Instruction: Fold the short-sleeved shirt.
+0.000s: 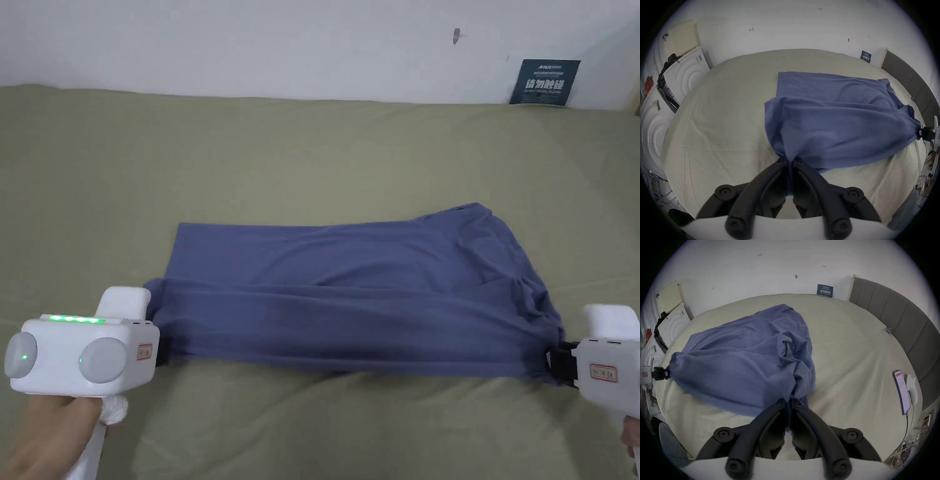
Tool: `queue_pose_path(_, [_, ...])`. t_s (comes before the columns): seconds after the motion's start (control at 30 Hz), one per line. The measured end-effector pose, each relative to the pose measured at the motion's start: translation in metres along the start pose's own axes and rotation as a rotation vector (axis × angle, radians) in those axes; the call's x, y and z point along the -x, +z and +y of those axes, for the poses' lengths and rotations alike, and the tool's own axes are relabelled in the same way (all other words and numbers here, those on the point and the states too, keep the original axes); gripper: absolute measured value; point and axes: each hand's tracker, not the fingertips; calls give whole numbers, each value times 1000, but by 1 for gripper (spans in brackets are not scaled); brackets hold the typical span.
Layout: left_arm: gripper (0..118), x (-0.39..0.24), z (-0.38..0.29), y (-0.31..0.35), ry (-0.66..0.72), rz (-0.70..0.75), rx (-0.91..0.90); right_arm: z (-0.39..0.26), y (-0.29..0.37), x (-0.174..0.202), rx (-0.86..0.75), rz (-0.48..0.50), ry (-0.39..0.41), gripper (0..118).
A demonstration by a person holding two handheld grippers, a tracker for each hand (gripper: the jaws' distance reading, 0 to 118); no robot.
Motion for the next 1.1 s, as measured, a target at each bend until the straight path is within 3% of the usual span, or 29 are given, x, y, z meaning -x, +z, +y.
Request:
queue_pose_path(0.53, [7,19,-61,55,15,-21,8,-64,66,1,-16,63,-44,7])
queue_pose_path(1.03, [7,29,-66,49,40,-50,24,-74,50,-2,24,65,-29,8])
queue_pose_path(1.07, [10,30,-66,46,49,-84,33,-73,49,-3,27,71,-45,31])
queue_pose_path(1.1, [26,30,-66,46,61,-112,57,-72,48,-2,36,56,-63,72])
